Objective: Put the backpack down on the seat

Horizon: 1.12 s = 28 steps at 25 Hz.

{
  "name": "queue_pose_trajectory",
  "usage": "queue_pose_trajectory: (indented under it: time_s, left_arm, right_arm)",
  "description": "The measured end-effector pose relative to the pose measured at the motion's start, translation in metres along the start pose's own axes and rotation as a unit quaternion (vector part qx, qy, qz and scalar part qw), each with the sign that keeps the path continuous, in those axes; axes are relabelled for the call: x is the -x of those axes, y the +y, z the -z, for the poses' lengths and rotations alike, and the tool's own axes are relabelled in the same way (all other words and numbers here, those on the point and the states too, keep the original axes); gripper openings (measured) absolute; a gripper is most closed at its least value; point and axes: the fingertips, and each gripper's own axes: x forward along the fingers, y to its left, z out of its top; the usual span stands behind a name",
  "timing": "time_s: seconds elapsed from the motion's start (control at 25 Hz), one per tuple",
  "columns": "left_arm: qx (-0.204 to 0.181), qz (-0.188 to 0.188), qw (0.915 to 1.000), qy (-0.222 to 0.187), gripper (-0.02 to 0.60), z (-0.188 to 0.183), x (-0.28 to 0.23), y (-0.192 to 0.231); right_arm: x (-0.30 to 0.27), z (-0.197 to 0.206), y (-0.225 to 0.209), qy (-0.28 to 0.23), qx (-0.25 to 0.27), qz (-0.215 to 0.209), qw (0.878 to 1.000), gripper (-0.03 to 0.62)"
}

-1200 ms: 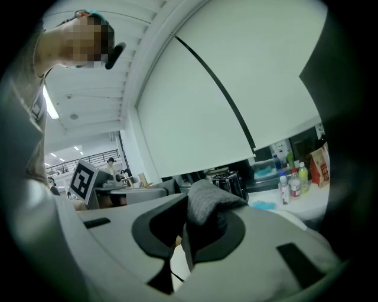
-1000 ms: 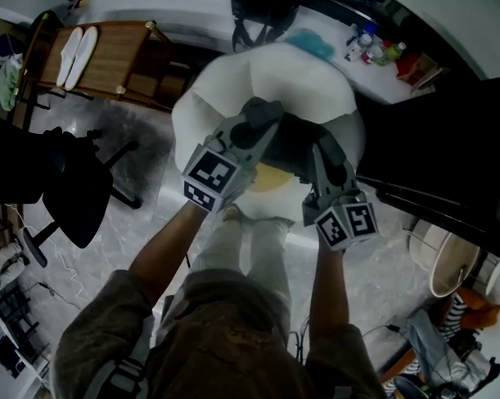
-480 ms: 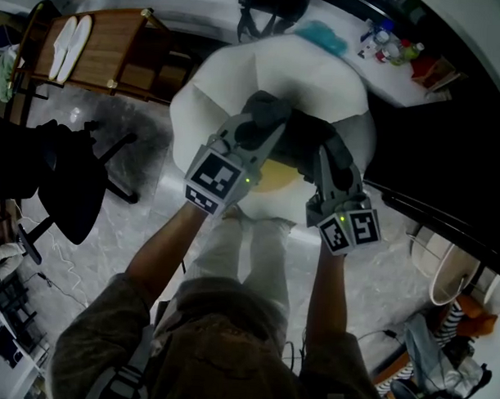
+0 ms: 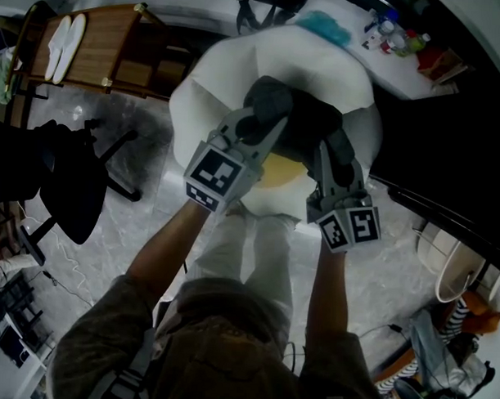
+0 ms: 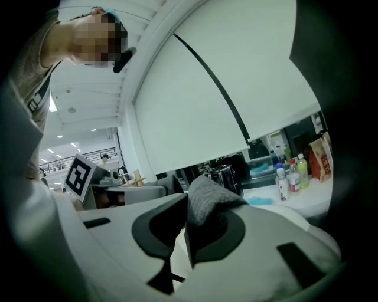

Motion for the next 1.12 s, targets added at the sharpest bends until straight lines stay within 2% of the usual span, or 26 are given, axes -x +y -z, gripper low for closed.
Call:
queue_pose_trajectory:
  time_s: [0.68,1.12]
  left_arm:
    - [-0.008,-0.001,1.0,0.0,0.029,0.044,-0.028,0.015]
    - [-0.004,0.009,0.9999,0.003,0.031,0.092,-0.061,0.019]
  right_arm:
    - [-0.029,0.038,-0.026,-0.01,-0.01,0.024,1.0,0.028]
    - [-0.05,0.074,-0.061,-0.007,0.002,0.041,0.999,0.032]
